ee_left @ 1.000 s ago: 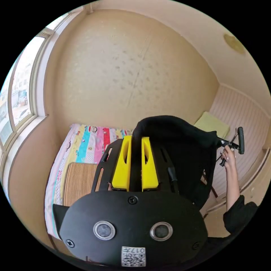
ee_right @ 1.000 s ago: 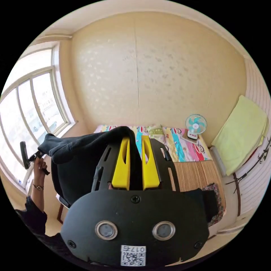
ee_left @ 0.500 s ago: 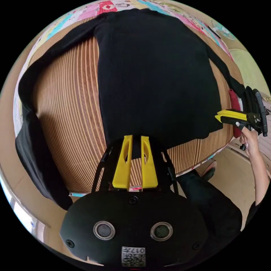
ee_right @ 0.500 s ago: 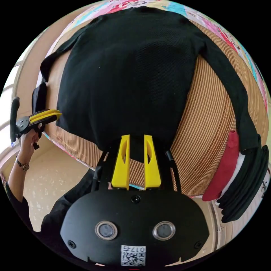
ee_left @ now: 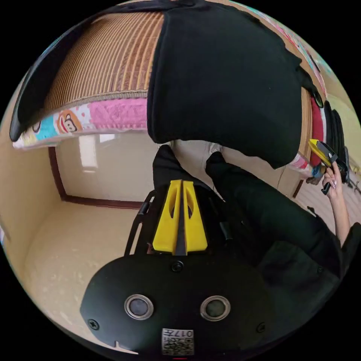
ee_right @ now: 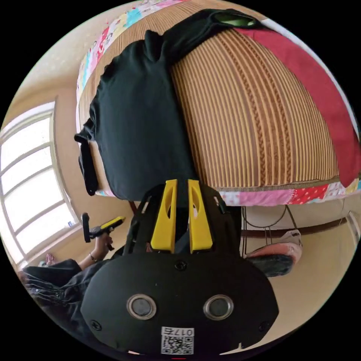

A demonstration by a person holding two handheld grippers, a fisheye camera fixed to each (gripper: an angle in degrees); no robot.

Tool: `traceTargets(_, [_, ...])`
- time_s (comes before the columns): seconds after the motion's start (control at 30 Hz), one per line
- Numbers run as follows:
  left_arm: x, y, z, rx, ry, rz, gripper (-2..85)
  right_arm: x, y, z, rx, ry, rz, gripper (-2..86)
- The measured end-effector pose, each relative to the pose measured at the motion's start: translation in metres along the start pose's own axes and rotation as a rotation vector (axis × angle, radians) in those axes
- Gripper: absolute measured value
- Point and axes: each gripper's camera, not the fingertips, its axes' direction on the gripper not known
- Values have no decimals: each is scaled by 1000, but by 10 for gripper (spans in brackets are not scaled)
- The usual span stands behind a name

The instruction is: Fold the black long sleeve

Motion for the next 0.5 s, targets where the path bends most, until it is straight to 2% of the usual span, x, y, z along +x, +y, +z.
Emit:
traceTargets(0.07, [-8, 13, -5, 39, 40, -68, -5, -5, -31, -33, 144, 154, 3, 92])
traceTargets(0.13, [-11, 24, -9, 68, 54, -91, -5, -34, -66, -64, 302, 407, -136, 120])
traceTargets(0.17, [-10, 32, -10, 85, 49, -88, -5, -42, -74, -66, 320, 467, -186, 127])
traceTargets(0.23, [-8, 43, -11, 110, 30, -75, -5, -71, -103, -48, 255, 706, -432, 162])
traceTargets(0.27, [-7, 51, -10, 123, 23, -66, -5, -75, -108, -39, 221, 768, -483, 167])
traceTargets(0.33, [-6, 63, -5, 133, 24, -59, -5, -71, -119, 9, -18, 960, -648, 170])
traceTargets(0.4, [-10, 80, 5, 129, 33, -55, -5, -51, -116, 37, -174, 1141, -651, 137])
traceTargets(0.47, [-17, 93, 11, 125, 37, -59, -5, -44, -97, 22, -117, 1145, -658, 90])
traceTargets(0.5, [-24, 104, 13, 132, 45, -62, -5, -42, -85, -8, -43, 1045, -582, 69])
